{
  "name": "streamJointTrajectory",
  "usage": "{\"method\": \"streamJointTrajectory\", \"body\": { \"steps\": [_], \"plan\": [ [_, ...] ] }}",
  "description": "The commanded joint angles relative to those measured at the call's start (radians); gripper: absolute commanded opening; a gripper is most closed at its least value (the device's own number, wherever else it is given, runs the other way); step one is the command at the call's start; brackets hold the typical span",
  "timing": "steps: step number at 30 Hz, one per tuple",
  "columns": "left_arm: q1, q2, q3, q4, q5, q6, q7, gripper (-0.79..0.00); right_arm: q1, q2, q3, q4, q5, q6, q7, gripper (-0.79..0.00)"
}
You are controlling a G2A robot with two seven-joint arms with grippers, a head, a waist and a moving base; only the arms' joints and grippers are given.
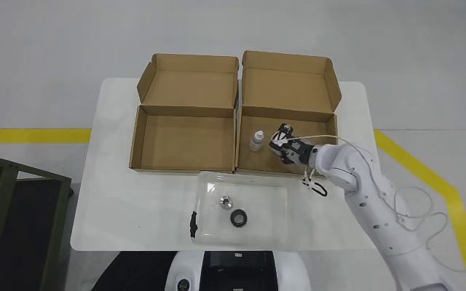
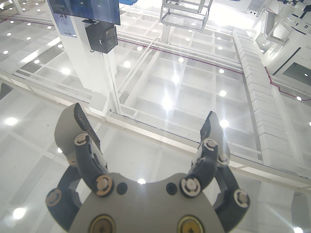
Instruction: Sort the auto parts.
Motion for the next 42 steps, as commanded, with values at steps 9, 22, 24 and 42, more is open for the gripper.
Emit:
{"method": "streamJointTrajectory", "body": {
  "steps": [9,22,24,42],
  "plan": [
    [0.000,0.000,0.000,0.000,0.000,0.000,0.000,0.000,0.038,-0.010,-0.040,0.052,0.001,0.007,0.000,-0.015],
    [0.000,0.000,0.000,0.000,0.000,0.000,0.000,0.000,-0.071,0.020,0.094,-0.147,0.063,-0.035,-0.084,0.000],
    [0.000,0.000,0.000,0.000,0.000,0.000,0.000,0.000,-0.109,0.028,0.126,-0.223,0.070,-0.060,-0.091,0.000],
    [0.000,0.000,0.000,0.000,0.000,0.000,0.000,0.000,-0.429,0.061,0.072,-0.532,-0.075,-0.223,-0.179,0.000]
  ]
}}
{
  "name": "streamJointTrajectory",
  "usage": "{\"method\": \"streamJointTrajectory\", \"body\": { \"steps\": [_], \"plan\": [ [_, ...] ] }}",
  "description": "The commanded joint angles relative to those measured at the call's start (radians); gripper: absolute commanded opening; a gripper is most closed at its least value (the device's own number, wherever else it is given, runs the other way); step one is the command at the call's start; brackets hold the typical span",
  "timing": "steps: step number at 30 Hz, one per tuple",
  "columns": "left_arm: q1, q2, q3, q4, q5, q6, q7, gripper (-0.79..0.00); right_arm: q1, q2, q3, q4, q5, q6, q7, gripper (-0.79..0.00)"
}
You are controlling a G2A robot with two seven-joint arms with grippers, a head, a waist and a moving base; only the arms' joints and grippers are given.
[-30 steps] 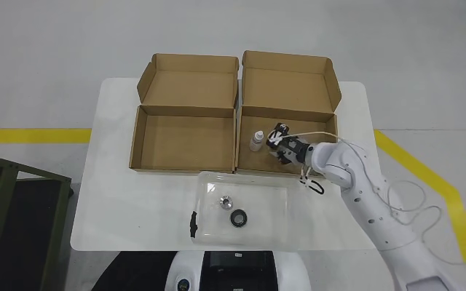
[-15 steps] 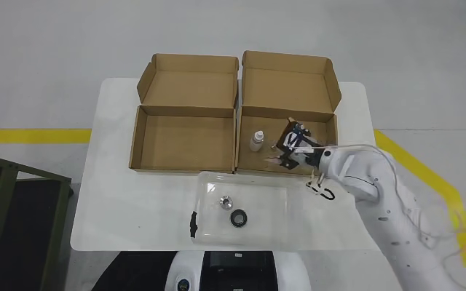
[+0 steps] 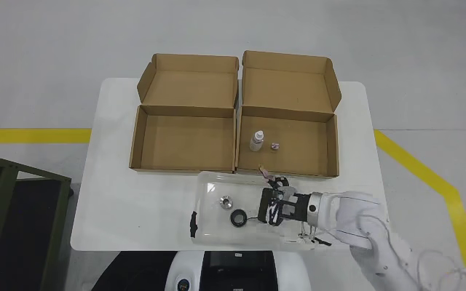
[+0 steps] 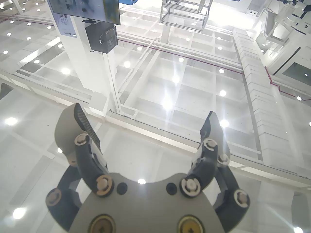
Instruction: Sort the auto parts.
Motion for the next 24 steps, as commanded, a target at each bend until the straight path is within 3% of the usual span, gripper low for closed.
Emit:
{"method": "streamJointTrajectory", "body": {
  "steps": [1,15,24],
  "plan": [
    [0.000,0.000,0.000,0.000,0.000,0.000,0.000,0.000,-0.009,-0.001,-0.026,0.010,-0.025,0.002,-0.014,0.000],
    [0.000,0.000,0.000,0.000,0.000,0.000,0.000,0.000,-0.006,0.002,-0.111,0.043,-0.159,-0.009,0.009,0.000],
    [0.000,0.000,0.000,0.000,0.000,0.000,0.000,0.000,0.053,-0.010,-0.189,0.117,-0.173,-0.005,0.011,0.000]
  ]
}}
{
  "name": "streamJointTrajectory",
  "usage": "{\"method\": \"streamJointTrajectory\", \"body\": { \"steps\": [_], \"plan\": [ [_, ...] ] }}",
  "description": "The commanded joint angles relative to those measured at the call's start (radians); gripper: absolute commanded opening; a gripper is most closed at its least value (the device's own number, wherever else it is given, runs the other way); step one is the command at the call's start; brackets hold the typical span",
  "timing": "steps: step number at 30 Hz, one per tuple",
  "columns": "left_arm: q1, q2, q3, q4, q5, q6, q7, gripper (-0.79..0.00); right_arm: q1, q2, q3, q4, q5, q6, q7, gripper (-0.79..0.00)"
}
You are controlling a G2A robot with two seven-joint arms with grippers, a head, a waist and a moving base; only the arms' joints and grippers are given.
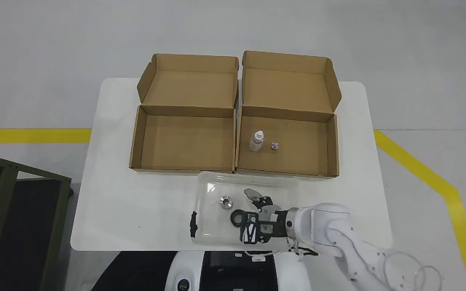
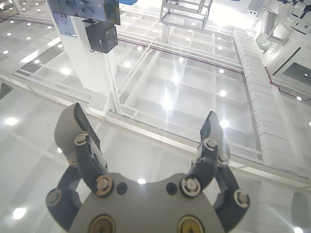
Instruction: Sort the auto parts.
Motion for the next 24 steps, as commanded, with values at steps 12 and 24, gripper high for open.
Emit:
{"method": "streamJointTrajectory", "body": {
  "steps": [12,24],
  "plan": [
    [0.000,0.000,0.000,0.000,0.000,0.000,0.000,0.000,0.102,-0.029,-0.113,0.131,0.026,0.022,-0.031,-0.252],
    [0.000,0.000,0.000,0.000,0.000,0.000,0.000,0.000,0.105,-0.025,-0.104,0.126,0.036,0.019,-0.053,-0.785]
  ]
}}
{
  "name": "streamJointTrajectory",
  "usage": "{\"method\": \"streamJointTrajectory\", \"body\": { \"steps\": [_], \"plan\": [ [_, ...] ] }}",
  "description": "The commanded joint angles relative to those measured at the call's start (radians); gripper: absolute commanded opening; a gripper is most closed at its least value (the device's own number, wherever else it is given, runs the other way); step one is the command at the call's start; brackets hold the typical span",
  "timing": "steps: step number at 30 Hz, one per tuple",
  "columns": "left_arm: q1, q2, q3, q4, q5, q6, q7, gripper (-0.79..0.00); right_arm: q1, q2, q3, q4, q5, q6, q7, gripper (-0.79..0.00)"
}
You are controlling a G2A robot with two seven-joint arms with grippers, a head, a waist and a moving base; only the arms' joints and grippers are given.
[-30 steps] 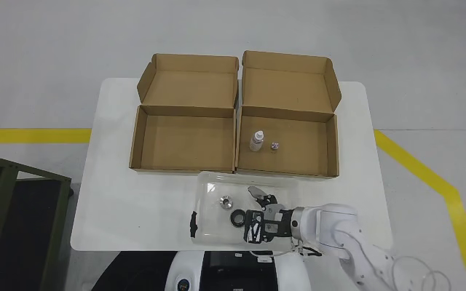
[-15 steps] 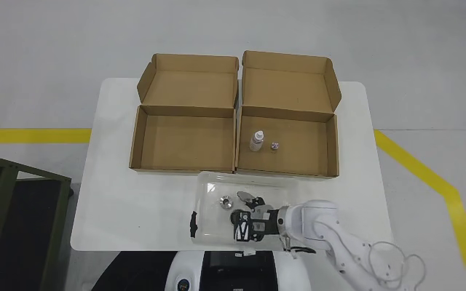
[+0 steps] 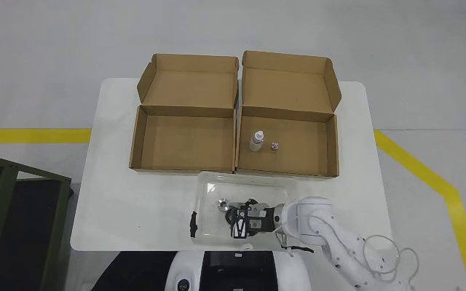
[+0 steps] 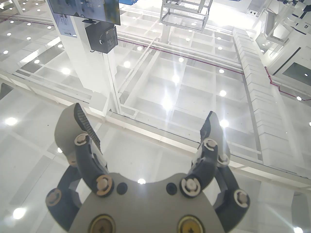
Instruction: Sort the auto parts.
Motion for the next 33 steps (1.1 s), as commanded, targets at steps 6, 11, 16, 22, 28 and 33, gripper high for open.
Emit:
{"method": "streamJointTrajectory", "body": {
  "steps": [6,11,16,22,28,33],
  "plan": [
    [0.000,0.000,0.000,0.000,0.000,0.000,0.000,0.000,-0.030,0.014,0.047,-0.049,0.014,-0.016,-0.035,-0.785],
    [0.000,0.000,0.000,0.000,0.000,0.000,0.000,0.000,-0.052,0.023,0.094,-0.051,0.060,-0.023,-0.097,-0.785],
    [0.000,0.000,0.000,0.000,0.000,0.000,0.000,0.000,-0.081,0.028,0.138,-0.045,0.128,-0.014,-0.204,-0.785],
    [0.000,0.000,0.000,0.000,0.000,0.000,0.000,0.000,-0.102,0.032,0.165,-0.044,0.189,-0.041,-0.302,-0.785],
    [0.000,0.000,0.000,0.000,0.000,0.000,0.000,0.000,-0.105,0.033,0.179,-0.066,0.255,-0.064,-0.369,-0.785],
    [0.000,0.000,0.000,0.000,0.000,0.000,0.000,0.000,-0.105,0.034,0.207,-0.086,0.320,-0.056,-0.409,-0.785]
  ]
}}
